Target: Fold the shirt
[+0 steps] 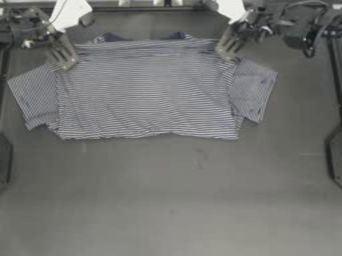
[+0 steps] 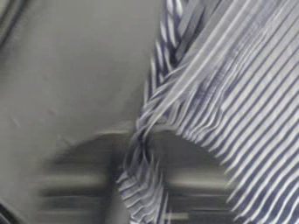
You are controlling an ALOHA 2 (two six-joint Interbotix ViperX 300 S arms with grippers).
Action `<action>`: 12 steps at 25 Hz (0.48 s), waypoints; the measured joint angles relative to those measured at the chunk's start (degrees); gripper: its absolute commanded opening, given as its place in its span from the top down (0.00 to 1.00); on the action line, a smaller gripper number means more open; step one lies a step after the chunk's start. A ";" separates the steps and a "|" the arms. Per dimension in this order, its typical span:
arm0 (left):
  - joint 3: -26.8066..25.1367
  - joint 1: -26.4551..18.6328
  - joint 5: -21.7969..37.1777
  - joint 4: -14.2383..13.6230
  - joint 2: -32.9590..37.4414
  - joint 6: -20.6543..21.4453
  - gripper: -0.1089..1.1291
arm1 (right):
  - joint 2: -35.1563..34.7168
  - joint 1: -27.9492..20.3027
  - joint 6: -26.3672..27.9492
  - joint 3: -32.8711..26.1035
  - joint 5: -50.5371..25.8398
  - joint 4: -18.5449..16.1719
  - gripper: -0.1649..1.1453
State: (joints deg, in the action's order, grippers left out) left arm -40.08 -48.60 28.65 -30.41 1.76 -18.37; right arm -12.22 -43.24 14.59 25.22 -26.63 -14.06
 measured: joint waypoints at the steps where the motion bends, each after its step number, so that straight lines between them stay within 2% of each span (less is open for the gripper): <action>1: 0.09 0.00 -0.09 0.00 0.00 -0.09 0.07 | -0.09 -0.09 0.00 -0.35 0.00 0.53 0.18; 4: 0.35 -0.09 -0.26 -0.09 0.00 0.00 0.13 | -0.18 -0.26 0.09 -0.97 -0.09 1.23 0.18; 12: 0.53 -0.09 0.53 0.09 3.52 -0.35 0.14 | 2.37 -0.18 0.26 -1.49 -2.29 2.29 0.18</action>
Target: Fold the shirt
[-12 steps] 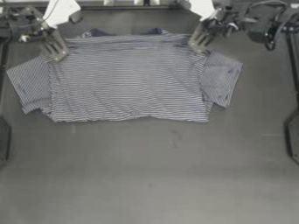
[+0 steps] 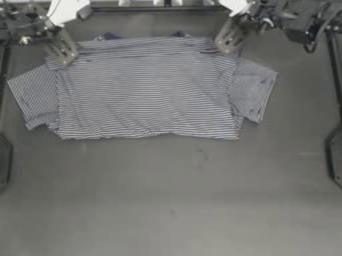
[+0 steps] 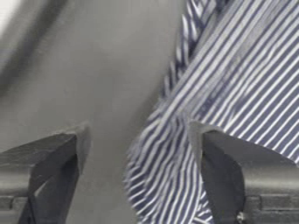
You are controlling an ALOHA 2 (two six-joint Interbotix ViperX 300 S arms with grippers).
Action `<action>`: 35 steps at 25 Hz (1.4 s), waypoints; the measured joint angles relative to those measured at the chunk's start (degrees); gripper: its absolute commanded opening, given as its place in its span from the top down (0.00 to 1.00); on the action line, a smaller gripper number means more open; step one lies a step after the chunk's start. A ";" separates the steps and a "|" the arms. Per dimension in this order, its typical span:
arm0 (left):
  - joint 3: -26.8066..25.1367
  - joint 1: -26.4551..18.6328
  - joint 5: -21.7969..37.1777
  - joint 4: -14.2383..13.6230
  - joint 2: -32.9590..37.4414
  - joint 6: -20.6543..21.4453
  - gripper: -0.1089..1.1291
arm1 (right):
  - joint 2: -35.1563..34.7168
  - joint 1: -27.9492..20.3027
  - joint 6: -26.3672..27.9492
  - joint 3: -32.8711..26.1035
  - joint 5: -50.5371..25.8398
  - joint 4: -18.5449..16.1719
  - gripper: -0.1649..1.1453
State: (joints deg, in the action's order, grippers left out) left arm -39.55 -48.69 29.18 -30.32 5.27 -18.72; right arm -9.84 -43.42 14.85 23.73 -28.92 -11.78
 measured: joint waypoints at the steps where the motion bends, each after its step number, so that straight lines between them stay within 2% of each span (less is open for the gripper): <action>1: 0.00 0.09 0.44 0.26 1.14 -0.09 0.14 | 1.05 0.18 0.09 0.00 -0.70 0.53 0.18; 9: 0.26 3.60 4.92 8.61 12.30 -0.70 0.14 | 9.40 3.16 1.14 0.18 -3.87 4.04 0.16; 12: -0.26 5.89 6.15 11.95 16.35 -2.64 0.14 | 12.39 5.10 2.11 1.14 -5.80 5.19 0.14; 14: -1.23 7.56 7.29 12.74 18.90 -5.10 0.14 | 15.12 6.59 5.19 2.81 -8.44 6.15 0.13; 16: -2.55 9.14 8.70 12.83 21.36 -7.91 0.14 | 17.23 7.91 8.09 4.39 -9.67 6.15 0.13; 21: -4.83 13.80 13.89 12.22 25.58 -15.73 0.14 | 20.92 11.07 18.28 8.79 -11.78 1.85 0.13; 22: -5.10 14.59 15.29 11.43 25.75 -17.14 0.14 | 20.92 11.07 18.28 8.79 -11.78 1.85 0.13; 25: -5.98 17.23 19.16 7.91 25.75 -22.68 0.14 | 21.71 13.80 27.77 10.02 -16.44 -3.78 0.13; 27: -6.59 19.07 21.62 5.10 25.75 -26.98 0.14 | 21.80 15.29 31.55 10.28 -18.90 -6.94 0.13; 29: -7.21 20.13 23.91 3.43 25.75 -30.50 0.14 | 21.80 16.00 33.93 10.72 -20.39 -8.79 0.13; 35: -10.63 20.57 25.14 4.31 25.75 -35.51 0.15 | 22.06 16.08 38.32 14.33 -18.81 -9.32 0.13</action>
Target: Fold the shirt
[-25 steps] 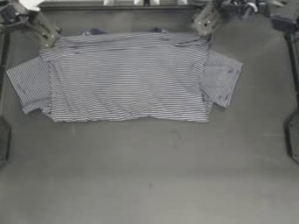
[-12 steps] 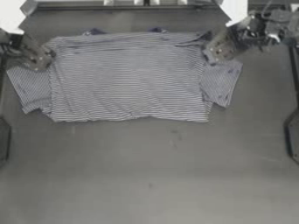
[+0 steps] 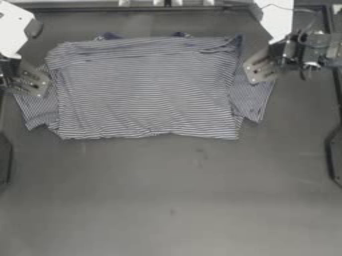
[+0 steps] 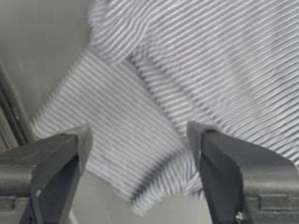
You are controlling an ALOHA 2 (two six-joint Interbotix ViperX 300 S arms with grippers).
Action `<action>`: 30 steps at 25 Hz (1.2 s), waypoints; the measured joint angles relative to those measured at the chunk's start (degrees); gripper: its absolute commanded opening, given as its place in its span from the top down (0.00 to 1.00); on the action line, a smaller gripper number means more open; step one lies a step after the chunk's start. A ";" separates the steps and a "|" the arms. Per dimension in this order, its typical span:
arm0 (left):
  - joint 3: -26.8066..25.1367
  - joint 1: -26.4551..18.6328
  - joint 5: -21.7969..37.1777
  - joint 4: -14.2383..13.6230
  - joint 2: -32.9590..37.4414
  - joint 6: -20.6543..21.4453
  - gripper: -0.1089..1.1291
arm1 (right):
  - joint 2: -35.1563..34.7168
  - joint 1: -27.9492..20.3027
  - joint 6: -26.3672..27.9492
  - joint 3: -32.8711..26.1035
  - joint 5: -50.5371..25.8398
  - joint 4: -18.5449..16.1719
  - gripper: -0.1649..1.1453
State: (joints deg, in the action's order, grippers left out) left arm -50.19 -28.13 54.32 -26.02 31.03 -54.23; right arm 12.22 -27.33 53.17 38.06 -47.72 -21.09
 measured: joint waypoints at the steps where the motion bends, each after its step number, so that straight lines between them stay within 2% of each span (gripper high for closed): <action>1: -0.53 -0.09 0.18 0.44 -0.09 -0.70 0.15 | 0.00 -0.09 0.70 1.05 0.88 0.18 0.13; 5: -2.20 -0.09 0.70 1.58 -0.88 -3.16 0.15 | 0.00 -1.14 2.29 4.04 3.52 1.32 0.13; 10: -3.78 -0.79 0.70 3.52 -2.46 -4.22 0.15 | 0.09 -2.55 3.87 6.94 7.12 1.93 0.13; 17: -6.33 -2.02 -3.25 3.52 -3.43 -7.65 0.15 | 0.09 -4.66 5.36 9.49 9.84 2.11 0.13; 23: -7.38 -3.16 -5.89 3.60 -4.57 -7.82 0.15 | -0.44 -5.71 5.36 9.67 11.78 2.55 0.13; 30: -8.26 -4.75 -10.37 3.43 -6.77 -7.82 0.16 | -4.75 -6.15 5.36 9.67 16.35 2.72 0.13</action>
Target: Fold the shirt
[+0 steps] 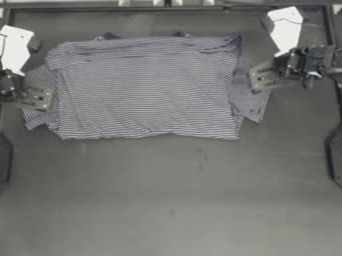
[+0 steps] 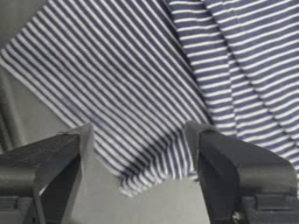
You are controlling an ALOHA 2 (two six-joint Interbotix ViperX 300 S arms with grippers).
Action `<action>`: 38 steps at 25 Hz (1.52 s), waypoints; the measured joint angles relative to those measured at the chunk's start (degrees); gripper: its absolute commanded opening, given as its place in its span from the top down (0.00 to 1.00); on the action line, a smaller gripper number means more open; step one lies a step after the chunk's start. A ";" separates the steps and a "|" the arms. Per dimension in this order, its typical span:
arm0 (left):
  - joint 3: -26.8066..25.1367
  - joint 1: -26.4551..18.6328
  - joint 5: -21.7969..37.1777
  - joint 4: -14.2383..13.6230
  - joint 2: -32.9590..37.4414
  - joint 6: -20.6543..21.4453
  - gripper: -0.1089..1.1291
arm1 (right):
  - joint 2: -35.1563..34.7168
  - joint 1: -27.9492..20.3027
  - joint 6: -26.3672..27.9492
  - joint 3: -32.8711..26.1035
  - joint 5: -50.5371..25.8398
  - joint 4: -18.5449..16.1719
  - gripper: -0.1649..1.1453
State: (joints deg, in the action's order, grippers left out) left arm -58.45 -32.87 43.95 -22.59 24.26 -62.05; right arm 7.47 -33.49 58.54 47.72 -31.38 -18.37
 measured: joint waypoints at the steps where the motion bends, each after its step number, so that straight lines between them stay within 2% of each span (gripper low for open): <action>1: -0.26 -0.18 -0.44 -0.18 -0.26 -0.09 0.16 | -0.70 0.00 0.00 0.00 0.35 -0.09 0.13; 15: -1.32 -2.29 -5.36 -1.23 -7.91 -1.49 0.16 | -3.34 -0.88 -0.44 0.09 2.99 -0.35 0.13; 27: -3.25 -6.24 -10.81 -1.32 -8.61 -1.58 0.15 | -3.60 -0.97 -1.05 0.09 3.34 -0.88 0.14; 33: -3.25 -7.03 -13.18 -0.09 -10.20 -1.23 0.15 | -3.52 -1.05 -1.05 0.00 3.69 -0.97 0.14; 38: -3.16 -7.03 -13.62 1.05 -10.90 -1.14 0.19 | -3.60 -1.05 -1.14 0.09 3.78 -0.97 0.14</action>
State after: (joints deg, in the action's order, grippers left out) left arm -61.61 -39.90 30.32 -21.53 13.36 -63.19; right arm 3.87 -34.54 57.39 47.81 -27.60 -19.34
